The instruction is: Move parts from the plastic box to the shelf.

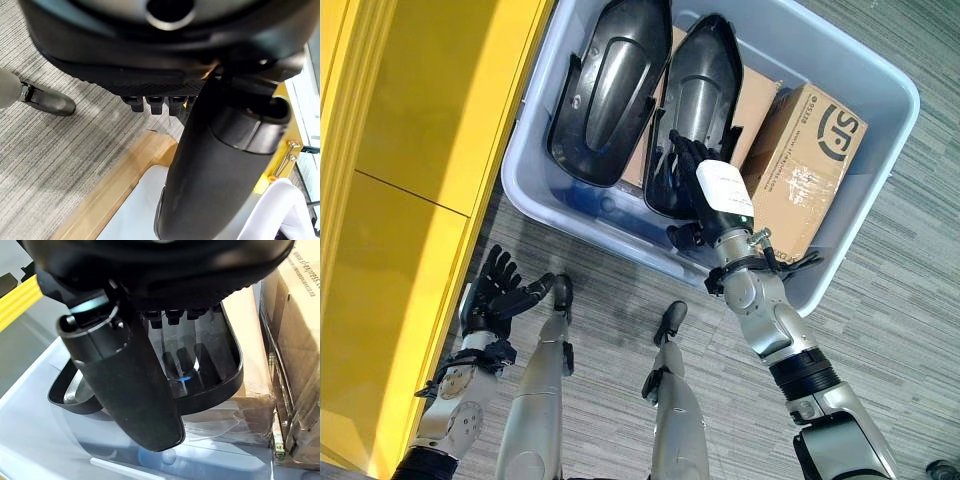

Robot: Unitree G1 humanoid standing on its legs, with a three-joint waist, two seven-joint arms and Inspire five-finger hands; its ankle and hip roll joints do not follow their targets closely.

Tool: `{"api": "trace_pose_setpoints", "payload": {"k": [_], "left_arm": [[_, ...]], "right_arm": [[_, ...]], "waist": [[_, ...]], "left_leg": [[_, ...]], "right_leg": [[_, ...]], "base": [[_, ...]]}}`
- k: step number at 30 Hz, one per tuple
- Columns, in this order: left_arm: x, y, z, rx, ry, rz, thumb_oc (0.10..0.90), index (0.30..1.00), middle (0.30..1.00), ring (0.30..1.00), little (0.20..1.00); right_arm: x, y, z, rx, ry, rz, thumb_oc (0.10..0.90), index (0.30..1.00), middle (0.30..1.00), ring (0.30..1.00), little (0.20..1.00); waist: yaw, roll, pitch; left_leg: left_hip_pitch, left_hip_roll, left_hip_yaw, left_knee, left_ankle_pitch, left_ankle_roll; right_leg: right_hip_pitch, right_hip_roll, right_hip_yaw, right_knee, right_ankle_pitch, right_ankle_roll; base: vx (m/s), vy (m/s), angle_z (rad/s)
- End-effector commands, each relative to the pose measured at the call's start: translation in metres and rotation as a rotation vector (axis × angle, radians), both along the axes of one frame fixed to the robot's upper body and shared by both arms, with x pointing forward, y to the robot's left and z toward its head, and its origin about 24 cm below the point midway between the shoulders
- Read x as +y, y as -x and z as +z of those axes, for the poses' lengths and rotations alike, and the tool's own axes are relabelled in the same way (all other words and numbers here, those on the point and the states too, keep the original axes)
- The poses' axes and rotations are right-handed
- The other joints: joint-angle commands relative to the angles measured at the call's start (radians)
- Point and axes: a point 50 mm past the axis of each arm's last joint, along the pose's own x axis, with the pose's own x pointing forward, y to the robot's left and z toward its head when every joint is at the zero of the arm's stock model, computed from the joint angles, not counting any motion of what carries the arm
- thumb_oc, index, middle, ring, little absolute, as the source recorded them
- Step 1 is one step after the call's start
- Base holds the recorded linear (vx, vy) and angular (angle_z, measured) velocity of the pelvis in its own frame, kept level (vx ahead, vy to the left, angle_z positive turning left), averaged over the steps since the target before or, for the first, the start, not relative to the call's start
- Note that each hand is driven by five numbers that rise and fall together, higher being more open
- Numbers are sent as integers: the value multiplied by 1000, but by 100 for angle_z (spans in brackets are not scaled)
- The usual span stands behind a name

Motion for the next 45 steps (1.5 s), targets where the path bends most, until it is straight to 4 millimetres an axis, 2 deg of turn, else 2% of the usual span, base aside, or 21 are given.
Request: {"api": "trace_pose_setpoints", "payload": {"k": [1, 14, 25, 33, 37, 42, 43, 44, 45], "left_arm": [[10, 12, 19, -114, -39, 29, 900, 1000, 1000, 1000, 1000], [11, 11, 20, -124, -45, 26, 900, 1000, 1000, 1000, 1000], [12, 12, 26, -151, -49, 30, 900, 1000, 1000, 1000, 1000], [11, 11, 30, -173, -40, 25, 900, 1000, 1000, 1000, 1000], [9, 10, 30, -176, -35, 20, 900, 1000, 1000, 1000, 1000], [1, 6, 32, -184, -27, -14, 900, 1000, 1000, 1000, 1000], [0, 5, 33, -188, -28, -21, 900, 1000, 1000, 1000, 1000], [-2, 4, 33, -191, -30, -31, 900, 1000, 1000, 1000, 1000], [-3, 3, 33, -187, -32, -41, 900, 1000, 1000, 1000, 1000]], "right_arm": [[-2, 1, 39, -208, 31, -12, 900, 1000, 1000, 1000, 1000], [0, -11, 34, -177, 50, -47, 900, 1000, 1000, 1000, 1000], [4, -22, 44, -205, 36, -71, 900, 1000, 1000, 1000, 1000], [3, -39, 53, -209, 46, -136, 900, 1000, 1000, 1000, 1000], [0, -50, 48, -169, 47, -187, 900, 1000, 1000, 1000, 1000], [-1, -70, 25, -27, -6, -263, 900, 1000, 1000, 1000, 1000], [-3, -72, 21, 1, -24, -278, 588, 564, 564, 564, 564], [-5, -75, 12, 55, -39, -295, 433, 347, 347, 347, 347], [-7, -77, 7, 95, -56, -314, 400, 300, 300, 300, 300]], "waist": [[3, 1, -11], [6, 18, -10], [17, 39, -10], [22, 56, -10], [28, 67, -10], [46, 88, -10], [48, 90, -10], [53, 95, -10], [56, 99, -10]], "left_leg": [[-33, 10, 19, -9, -19, -13], [-88, 10, 4, 40, -34, -11], [-158, 2, -5, 62, -40, -4], [-227, -7, -12, 94, -53, 6], [-245, -9, -11, 101, -55, 9], [-259, -9, -8, 108, -55, 11], [-258, -10, -8, 108, -54, 11], [-258, -10, -7, 106, -52, 11], [-258, -10, -7, 107, -51, 11]], "right_leg": [[248, -50, 5, 44, -170, 95], [201, -44, 13, 86, -207, 81], [128, -50, 21, 109, -215, 75], [45, -53, 37, 154, -221, 70], [20, -53, 38, 173, -226, 70], [2, -54, 34, 191, -233, 68], [2, -53, 35, 193, -234, 67], [0, -53, 35, 196, -236, 67], [0, -53, 34, 198, -238, 66]], "base": [[0, 0, 0], [-14, 4, 0], [-10, 6, 0], [-14, 14, -1], [-3, 11, -2], [-3, 9, -2], [0, 0, 0], [0, 0, 0], [-4, 8, -3]]}}
